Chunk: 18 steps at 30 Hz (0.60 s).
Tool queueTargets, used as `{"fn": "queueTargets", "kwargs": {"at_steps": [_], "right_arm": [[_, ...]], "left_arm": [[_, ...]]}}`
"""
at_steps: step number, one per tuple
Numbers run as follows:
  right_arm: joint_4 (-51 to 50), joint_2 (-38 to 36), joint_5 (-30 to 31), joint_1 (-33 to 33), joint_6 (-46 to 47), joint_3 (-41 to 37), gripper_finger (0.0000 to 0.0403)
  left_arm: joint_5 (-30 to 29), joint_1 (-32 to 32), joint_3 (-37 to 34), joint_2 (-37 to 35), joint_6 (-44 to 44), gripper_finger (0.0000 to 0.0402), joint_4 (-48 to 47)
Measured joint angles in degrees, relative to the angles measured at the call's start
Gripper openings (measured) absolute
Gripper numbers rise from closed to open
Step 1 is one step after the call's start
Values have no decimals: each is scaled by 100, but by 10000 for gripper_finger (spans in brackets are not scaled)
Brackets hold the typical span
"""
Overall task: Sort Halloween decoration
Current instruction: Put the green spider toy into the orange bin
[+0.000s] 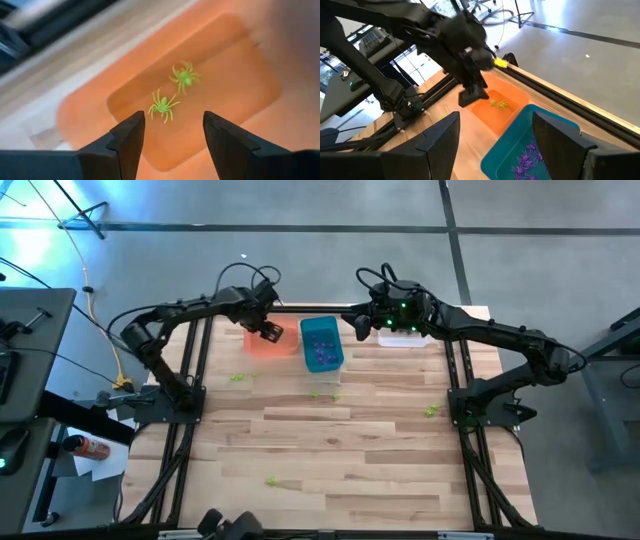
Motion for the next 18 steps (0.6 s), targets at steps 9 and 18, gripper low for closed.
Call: {"fn": "queueTargets", "kwargs": {"at_steps": [9, 18], "right_arm": [[606, 0, -634, 0, -269, 0, 245], [1856, -2, -1756, 4, -338, 0, 245]], "left_arm": [[593, -239, 2, -1857, 300, 191, 517], [2426, -1448, 7, -3551, 1351, 190, 2841]]}}
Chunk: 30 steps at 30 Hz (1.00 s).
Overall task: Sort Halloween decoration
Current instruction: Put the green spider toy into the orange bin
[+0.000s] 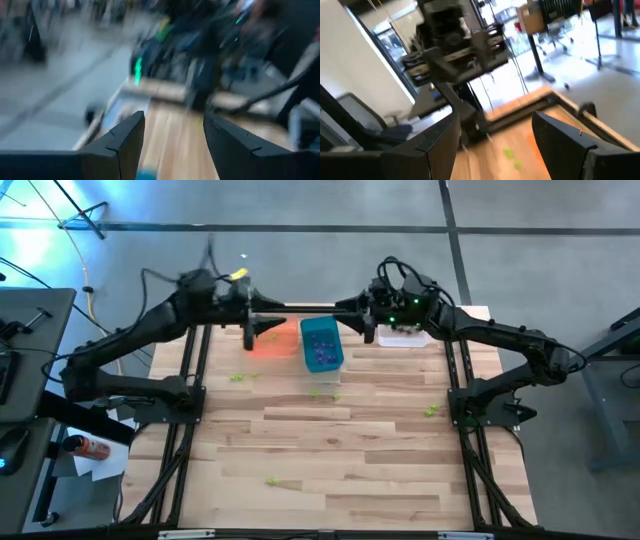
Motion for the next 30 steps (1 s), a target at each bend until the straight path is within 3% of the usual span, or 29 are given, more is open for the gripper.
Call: {"fn": "queueTargets", "kwargs": {"at_steps": [5, 14, 18, 23, 30], "right_arm": [[612, 0, 3, 118, -330, 0, 245], [677, 0, -16, 496, -1297, 0, 245], [570, 0, 8, 567, -1137, 0, 245], [-798, 4, 14, 680, -693, 0, 245], [-2657, 81, 105, 1154, -978, -2, 245]], "left_arm": [[5, -532, 9, -298, -6, 190, 1039], [-92, -757, 4, -140, -6, 190, 784], [-92, -755, -2, -103, -6, 190, 747], [-196, -747, -2, -102, 12, 190, 750], [-525, -733, -2, -103, 37, 190, 763]]}}
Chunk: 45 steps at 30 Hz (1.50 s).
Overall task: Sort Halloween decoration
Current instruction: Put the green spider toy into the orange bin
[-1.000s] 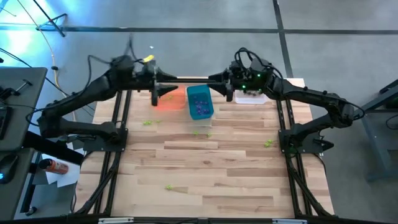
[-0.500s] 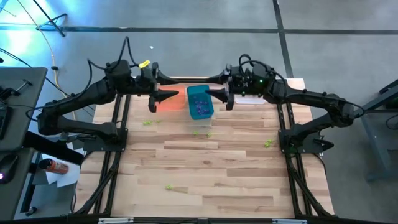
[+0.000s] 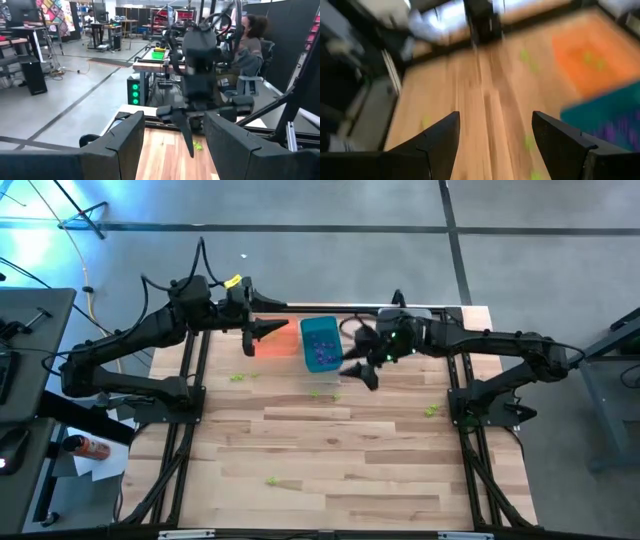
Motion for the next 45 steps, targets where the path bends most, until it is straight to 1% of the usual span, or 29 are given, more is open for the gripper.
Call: {"fn": "queueTargets", "kwargs": {"at_steps": [3, 5, 7, 8, 9, 11, 13, 16, 18, 19, 21, 26, 31, 38, 45], "right_arm": [[-899, 0, 202, 112, -17, 0, 245], [-1487, 33, 529, 138, 167, 0, 245], [-1650, 128, 912, 136, 677, 0, 245], [-1702, 210, 1011, 131, 928, 0, 245], [-1687, 313, 1016, 126, 1098, 0, 245], [-1614, 583, 961, 148, 1118, 0, 245], [-1342, 900, 854, 255, 836, 0, 245], [-1081, 1359, 876, 497, -307, 73, 245], [-1078, 1665, 1074, 633, -1238, 196, 245], [-1130, 1817, 1208, 681, -1553, 247, 245], [-1177, 2132, 1416, 719, -1860, 319, 244], [-1256, 2826, 1405, 665, -1882, 350, 231], [-1042, 3229, 1436, 642, -1868, 354, 210], [-575, 3383, 1470, 641, -1880, 354, 195], [-591, 3402, 1679, 639, -1881, 354, 195]], "left_arm": [[4, 0, 0, 0, -4, 190, -15], [4, 0, 0, 0, -37, 190, -13], [0, 0, 0, 0, -44, 190, -13], [0, 0, 0, 0, -42, 190, -13], [0, 0, 0, 0, -44, 190, -13], [0, 0, 0, 0, -44, 190, -15], [-4, 0, 0, 0, -44, 190, -15], [-10, 0, 0, 0, -44, 190, -4], [-18, 0, 0, -2, -44, 190, -6], [-18, 0, 0, -8, -44, 190, -6], [-16, 0, 0, -23, -44, 190, -3], [-18, 0, 2, -45, -44, 190, -17], [-15, 0, 2, -171, -44, 190, -10], [-15, 0, 7, -219, -44, 190, -15], [-15, 0, 7, -219, -52, 190, -19]]}}
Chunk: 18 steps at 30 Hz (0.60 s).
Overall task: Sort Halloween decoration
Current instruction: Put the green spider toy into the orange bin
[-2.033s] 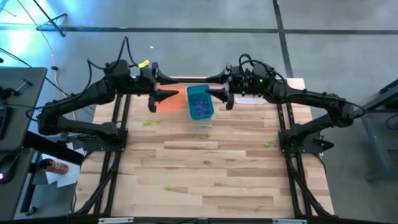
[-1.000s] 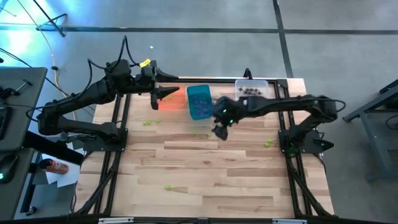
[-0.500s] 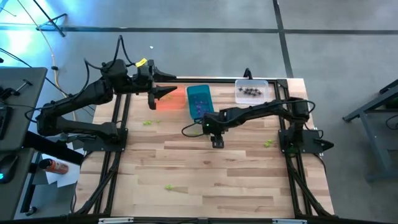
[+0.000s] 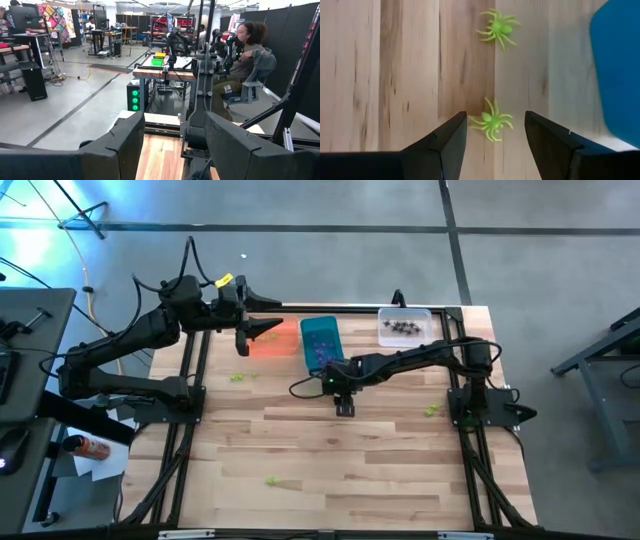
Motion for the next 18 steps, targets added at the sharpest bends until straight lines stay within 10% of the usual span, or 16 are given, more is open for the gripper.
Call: {"fn": "queueTargets", "kwargs": {"at_steps": [12, 18], "right_arm": [[253, 161, 127, 13, 498, -208, 186], [204, 155, 124, 15, 513, -209, 107]], "left_arm": [[-51, -2, 0, 0, -53, 190, -7], [-238, 7, 0, 0, -44, 190, -4]]}}
